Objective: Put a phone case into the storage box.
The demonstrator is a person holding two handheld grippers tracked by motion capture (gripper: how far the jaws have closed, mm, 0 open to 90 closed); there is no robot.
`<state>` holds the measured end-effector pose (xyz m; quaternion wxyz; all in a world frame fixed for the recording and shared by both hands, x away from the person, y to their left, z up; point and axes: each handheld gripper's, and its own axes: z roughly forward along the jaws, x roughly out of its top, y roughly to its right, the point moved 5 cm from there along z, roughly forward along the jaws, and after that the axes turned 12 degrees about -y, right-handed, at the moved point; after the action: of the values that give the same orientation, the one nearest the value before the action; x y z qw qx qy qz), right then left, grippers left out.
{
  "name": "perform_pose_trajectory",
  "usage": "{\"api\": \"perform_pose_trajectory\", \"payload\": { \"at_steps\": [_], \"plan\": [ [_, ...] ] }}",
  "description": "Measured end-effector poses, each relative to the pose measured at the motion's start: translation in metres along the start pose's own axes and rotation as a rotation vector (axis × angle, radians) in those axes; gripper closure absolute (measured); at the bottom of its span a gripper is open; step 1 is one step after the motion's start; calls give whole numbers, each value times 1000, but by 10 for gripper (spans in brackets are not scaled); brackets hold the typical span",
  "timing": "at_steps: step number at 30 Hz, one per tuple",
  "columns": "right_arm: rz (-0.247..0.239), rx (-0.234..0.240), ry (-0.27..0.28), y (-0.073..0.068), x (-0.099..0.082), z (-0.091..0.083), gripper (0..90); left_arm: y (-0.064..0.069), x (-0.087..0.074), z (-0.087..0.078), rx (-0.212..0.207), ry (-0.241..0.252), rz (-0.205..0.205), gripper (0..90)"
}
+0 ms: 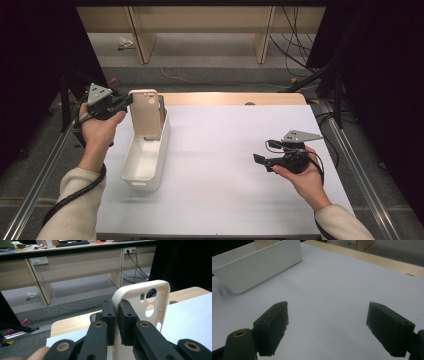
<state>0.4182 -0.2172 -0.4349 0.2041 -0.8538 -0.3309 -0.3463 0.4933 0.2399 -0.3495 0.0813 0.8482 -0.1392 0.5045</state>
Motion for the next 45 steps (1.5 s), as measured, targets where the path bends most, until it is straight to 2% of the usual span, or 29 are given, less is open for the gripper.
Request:
{"api": "perform_pose_trajectory", "payload": {
  "at_steps": [5, 12, 26, 45],
  "plan": [
    [0, -1, 0, 0, 0, 0, 187, 0, -3, 10, 4, -10, 17, 841],
    [-1, 0, -1, 0, 0, 0, 186, 1, -8, 23, 3, -21, 20, 841],
    [-2, 0, -2, 0, 0, 1, 186, -2, -23, 44, 14, -46, 6, 838],
    [-2, 2, -6, -1, -1, 2, 186, -8, -37, 62, 36, -81, -22, 834]
  ]
}}
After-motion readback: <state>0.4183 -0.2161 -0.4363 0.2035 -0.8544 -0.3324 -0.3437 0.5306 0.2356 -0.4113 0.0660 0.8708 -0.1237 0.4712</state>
